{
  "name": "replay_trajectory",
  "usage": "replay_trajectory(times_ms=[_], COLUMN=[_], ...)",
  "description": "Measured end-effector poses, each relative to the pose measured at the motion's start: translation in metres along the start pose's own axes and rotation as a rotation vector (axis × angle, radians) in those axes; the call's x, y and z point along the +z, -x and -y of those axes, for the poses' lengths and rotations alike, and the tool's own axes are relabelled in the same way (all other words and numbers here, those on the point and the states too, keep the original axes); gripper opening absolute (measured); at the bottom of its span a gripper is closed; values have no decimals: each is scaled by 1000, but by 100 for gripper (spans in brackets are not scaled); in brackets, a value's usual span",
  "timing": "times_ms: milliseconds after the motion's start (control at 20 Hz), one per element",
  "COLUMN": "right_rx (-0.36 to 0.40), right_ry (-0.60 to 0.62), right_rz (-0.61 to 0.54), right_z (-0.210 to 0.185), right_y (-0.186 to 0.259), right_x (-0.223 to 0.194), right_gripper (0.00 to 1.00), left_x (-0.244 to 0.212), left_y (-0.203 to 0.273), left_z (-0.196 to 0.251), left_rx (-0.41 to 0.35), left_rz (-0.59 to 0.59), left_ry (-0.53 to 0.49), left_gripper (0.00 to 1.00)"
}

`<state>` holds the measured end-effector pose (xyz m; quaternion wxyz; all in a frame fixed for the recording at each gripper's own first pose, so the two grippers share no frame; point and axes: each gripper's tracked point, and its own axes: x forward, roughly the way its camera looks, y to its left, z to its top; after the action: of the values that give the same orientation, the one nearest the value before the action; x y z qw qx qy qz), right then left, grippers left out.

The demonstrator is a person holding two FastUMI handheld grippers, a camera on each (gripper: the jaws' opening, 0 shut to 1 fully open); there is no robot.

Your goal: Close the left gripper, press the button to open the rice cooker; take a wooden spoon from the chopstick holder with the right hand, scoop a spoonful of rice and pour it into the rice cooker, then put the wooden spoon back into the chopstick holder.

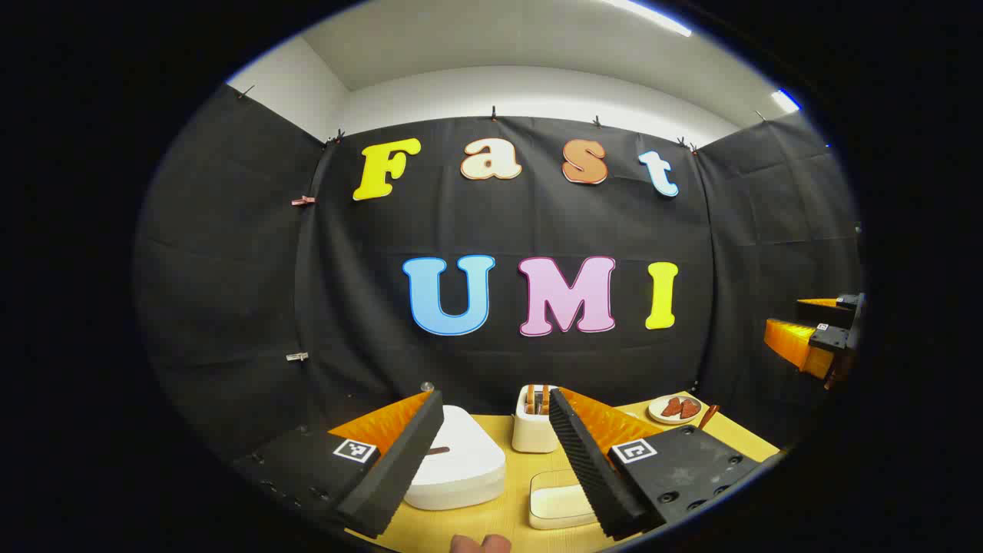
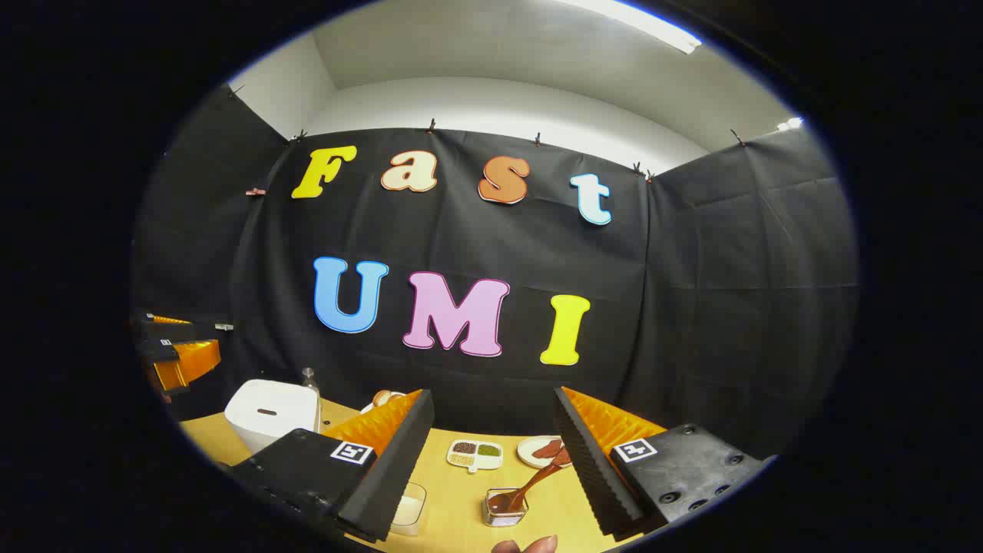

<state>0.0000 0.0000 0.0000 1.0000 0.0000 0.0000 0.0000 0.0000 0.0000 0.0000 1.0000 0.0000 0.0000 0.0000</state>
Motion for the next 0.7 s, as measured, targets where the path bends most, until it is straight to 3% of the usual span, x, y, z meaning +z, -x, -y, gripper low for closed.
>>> replay_trajectory(times_ms=[700], right_rx=[-25], right_ry=[-53], right_rz=[-3], right_z=[4], right_y=[1], right_x=[0], right_gripper=[97], left_x=[-6], left_y=[-3], left_z=[-1], left_rx=[-6], left_rz=[-5], left_ry=[10], left_gripper=[96])
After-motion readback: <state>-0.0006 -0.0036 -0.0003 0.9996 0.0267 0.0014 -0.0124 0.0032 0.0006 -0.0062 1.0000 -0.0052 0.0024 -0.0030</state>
